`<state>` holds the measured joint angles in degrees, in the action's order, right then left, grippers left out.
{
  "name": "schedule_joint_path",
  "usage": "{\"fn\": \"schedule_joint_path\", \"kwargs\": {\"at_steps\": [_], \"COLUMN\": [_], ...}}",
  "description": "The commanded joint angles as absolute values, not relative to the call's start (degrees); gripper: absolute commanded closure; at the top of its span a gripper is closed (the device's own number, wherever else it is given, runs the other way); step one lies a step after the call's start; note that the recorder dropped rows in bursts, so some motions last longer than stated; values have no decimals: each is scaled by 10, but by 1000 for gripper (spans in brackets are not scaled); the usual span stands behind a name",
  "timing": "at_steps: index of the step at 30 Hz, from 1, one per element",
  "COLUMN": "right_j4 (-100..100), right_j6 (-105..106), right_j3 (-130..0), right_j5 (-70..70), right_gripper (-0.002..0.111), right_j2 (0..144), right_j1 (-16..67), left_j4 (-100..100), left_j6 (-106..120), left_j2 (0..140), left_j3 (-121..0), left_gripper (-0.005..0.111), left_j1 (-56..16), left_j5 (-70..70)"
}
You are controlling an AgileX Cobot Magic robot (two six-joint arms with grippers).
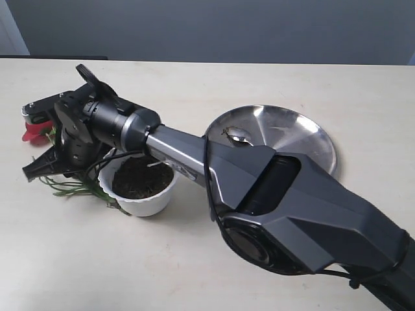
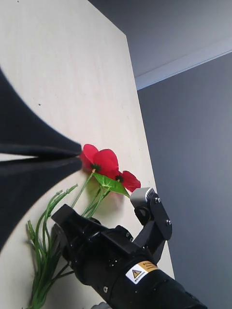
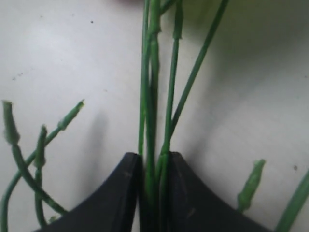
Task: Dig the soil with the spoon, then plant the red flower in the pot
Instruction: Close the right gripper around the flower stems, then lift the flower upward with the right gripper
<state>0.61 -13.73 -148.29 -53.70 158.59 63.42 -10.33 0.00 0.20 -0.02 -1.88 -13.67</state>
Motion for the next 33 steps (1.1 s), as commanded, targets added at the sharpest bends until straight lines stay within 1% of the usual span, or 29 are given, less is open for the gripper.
{"fn": "schedule_joint_path", "kwargs": {"at_steps": [1, 6, 7, 8, 10, 11, 16, 24, 29, 33], "right_j4": [0, 3, 3, 3, 3, 3, 12, 56, 20, -7], "right_j6": [-131, -131, -131, -131, -131, -127, -121, -119, -97, -97], "right_j3": [-1483, -1483, -1483, -1483, -1491, -1497, -1543, -1630, -1699, -1699], "right_j5": [-559, -568, -568, -568, -572, -575, -570, -492, -512, -536], "right_gripper": [87, 88, 90, 95, 108, 109, 109, 109, 109, 109], "right_j2": [1603, 1609, 1609, 1608, 1606, 1604, 1595, 1562, 1552, 1544], "right_j1": [633, 633, 633, 633, 633, 633, 633, 634, 634, 634], "left_j4": [-102, -102, -102, -102, -102, -102, -102, -102, -102, -102], "left_j6": [0, 0, 0, 0, 0, 0, 0, 0, 0, 0], "left_j2": [0, 0, 0, 0, 0, 0, 0, 0, 0, 0], "left_j3": [0, 0, 0, 0, 0, 0, 0, 0, 0, 0], "left_gripper": [106, 106, 106, 106, 106, 106, 106, 106, 106, 106], "left_j1": [-17, -17, -17, -17, -17, -17, -17, -17, -17, -17], "left_j5": [-137, -137, -137, -137, -137, -137, -137, -137, -137, -137]}}
